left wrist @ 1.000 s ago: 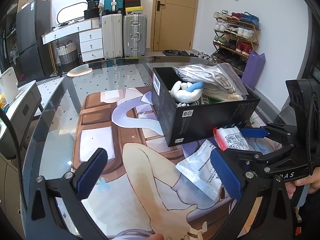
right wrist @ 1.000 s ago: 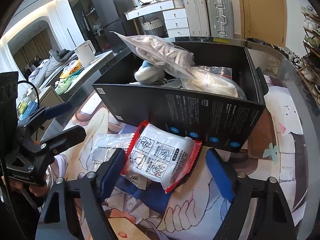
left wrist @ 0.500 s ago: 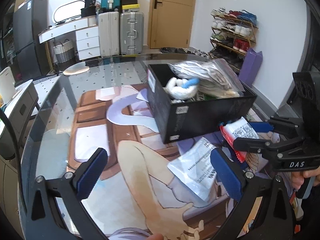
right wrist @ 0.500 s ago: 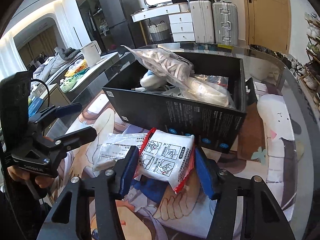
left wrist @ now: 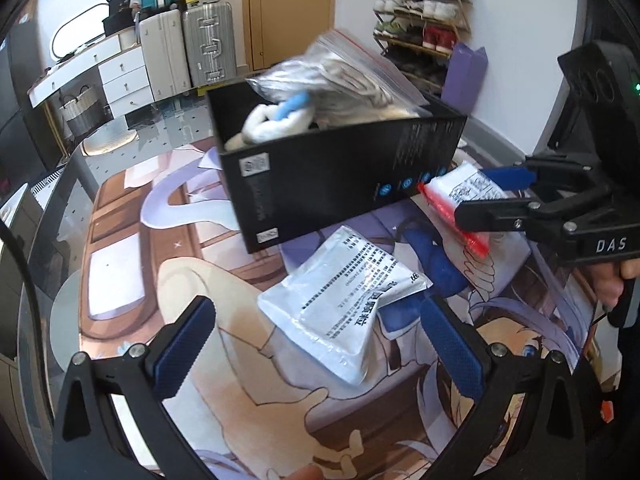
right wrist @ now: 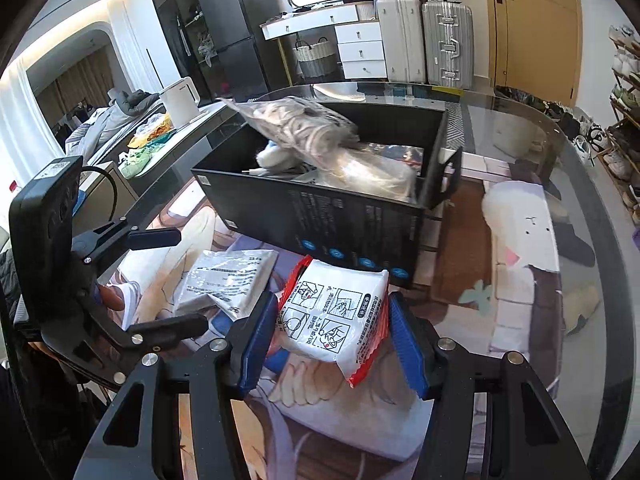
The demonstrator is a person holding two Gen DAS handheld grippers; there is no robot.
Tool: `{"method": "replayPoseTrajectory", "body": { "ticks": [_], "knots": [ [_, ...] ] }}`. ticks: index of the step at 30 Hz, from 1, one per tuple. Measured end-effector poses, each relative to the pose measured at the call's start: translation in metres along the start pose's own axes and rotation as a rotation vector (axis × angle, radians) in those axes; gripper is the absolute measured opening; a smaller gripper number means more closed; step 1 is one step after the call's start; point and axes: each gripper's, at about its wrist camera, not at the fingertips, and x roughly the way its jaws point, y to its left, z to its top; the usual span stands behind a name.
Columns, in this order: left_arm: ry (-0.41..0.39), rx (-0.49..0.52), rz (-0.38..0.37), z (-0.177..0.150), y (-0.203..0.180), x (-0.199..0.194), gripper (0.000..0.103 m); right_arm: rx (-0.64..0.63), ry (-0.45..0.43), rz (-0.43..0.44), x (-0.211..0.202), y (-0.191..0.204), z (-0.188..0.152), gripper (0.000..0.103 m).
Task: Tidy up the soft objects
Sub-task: 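Grasp the white printed plastic bag with the left gripper while the right holds the packet, then carry the printed bag and red-edged packet over the black box with both grippers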
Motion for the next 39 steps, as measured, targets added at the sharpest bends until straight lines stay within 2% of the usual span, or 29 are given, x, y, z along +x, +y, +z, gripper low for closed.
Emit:
{"method": "replayPoseTrajectory", "body": {
  "ticks": [8,16,21,23,26,27,29,32,39],
  "knots": [
    [0.056,-0.008,-0.002,0.007,-0.003,0.012,0.103,-0.003,0.023,-0.007,0.001,-0.008,-0.003,0.057],
    [0.07,0.011,-0.012,0.015,-0.009,0.02,0.101,0.004,0.036,-0.007,0.002,-0.013,-0.006,0.057],
    [0.058,0.068,-0.026,0.015,-0.024,0.019,0.085,0.009,0.038,-0.01,0.003,-0.013,-0.005,0.057],
    [0.045,0.089,-0.041,0.015,-0.029,0.016,0.07,0.009,0.039,-0.009,0.004,-0.014,-0.005,0.057],
    [0.033,0.109,-0.053,0.014,-0.034,0.011,0.056,0.007,0.04,-0.008,0.005,-0.013,-0.004,0.057],
    [0.032,0.11,-0.051,0.014,-0.035,0.009,0.055,0.006,0.04,-0.008,0.005,-0.013,-0.005,0.057],
    [0.026,0.105,-0.052,0.014,-0.033,0.007,0.044,0.002,0.041,-0.006,0.005,-0.012,-0.005,0.057],
    [0.023,0.098,-0.05,0.013,-0.031,0.003,0.038,-0.001,0.039,-0.004,0.005,-0.01,-0.004,0.057],
    [0.004,0.069,-0.071,0.004,-0.02,-0.01,0.036,-0.014,0.013,-0.001,-0.002,-0.008,-0.002,0.057]
  ]
}}
